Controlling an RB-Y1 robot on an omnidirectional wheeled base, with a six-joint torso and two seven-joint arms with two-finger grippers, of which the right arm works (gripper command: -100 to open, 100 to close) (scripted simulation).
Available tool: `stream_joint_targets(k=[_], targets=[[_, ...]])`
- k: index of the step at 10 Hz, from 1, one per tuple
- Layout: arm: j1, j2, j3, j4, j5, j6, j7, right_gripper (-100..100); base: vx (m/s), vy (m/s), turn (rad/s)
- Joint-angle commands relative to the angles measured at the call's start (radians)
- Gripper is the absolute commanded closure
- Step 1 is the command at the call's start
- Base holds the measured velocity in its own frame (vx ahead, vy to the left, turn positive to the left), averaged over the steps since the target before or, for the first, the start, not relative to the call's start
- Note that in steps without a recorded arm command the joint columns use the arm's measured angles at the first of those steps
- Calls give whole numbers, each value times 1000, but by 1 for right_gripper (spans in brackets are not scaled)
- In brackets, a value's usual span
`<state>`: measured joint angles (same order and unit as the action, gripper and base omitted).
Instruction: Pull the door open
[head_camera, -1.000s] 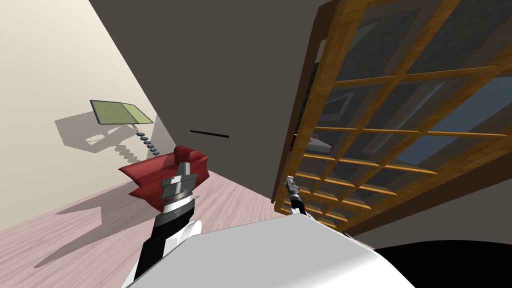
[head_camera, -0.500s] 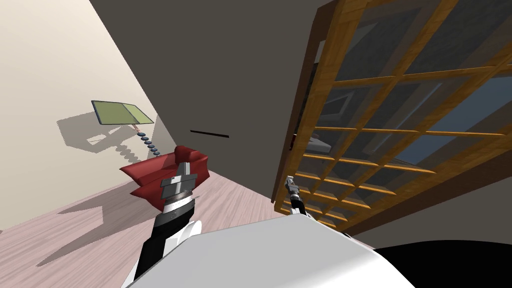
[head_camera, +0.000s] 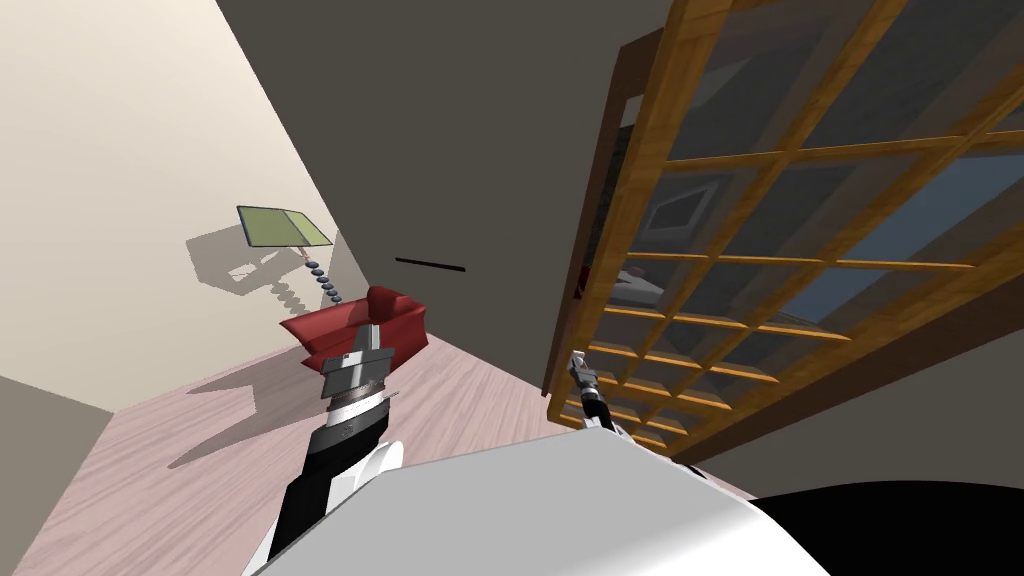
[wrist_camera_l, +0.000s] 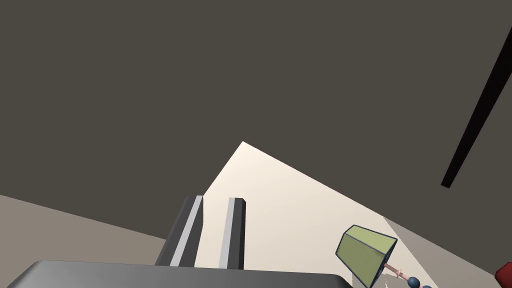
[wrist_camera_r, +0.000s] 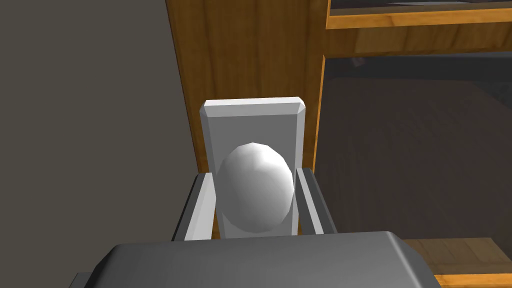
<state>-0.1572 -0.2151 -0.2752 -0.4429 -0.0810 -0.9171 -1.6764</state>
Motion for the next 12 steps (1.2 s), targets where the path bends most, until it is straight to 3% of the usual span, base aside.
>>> stream_joint_targets(k=[1, 4, 5, 12], targets=[[5, -9, 22, 4, 18, -10, -32, 100, -214, 5, 108], [14, -24, 55, 0, 45, -17, -76, 100, -257, -32, 93], [2, -24, 45, 17, 38, -20, -64, 100, -126, -19, 37], [29, -62, 125, 13, 116, -67, -169, 100, -205, -32, 66]])
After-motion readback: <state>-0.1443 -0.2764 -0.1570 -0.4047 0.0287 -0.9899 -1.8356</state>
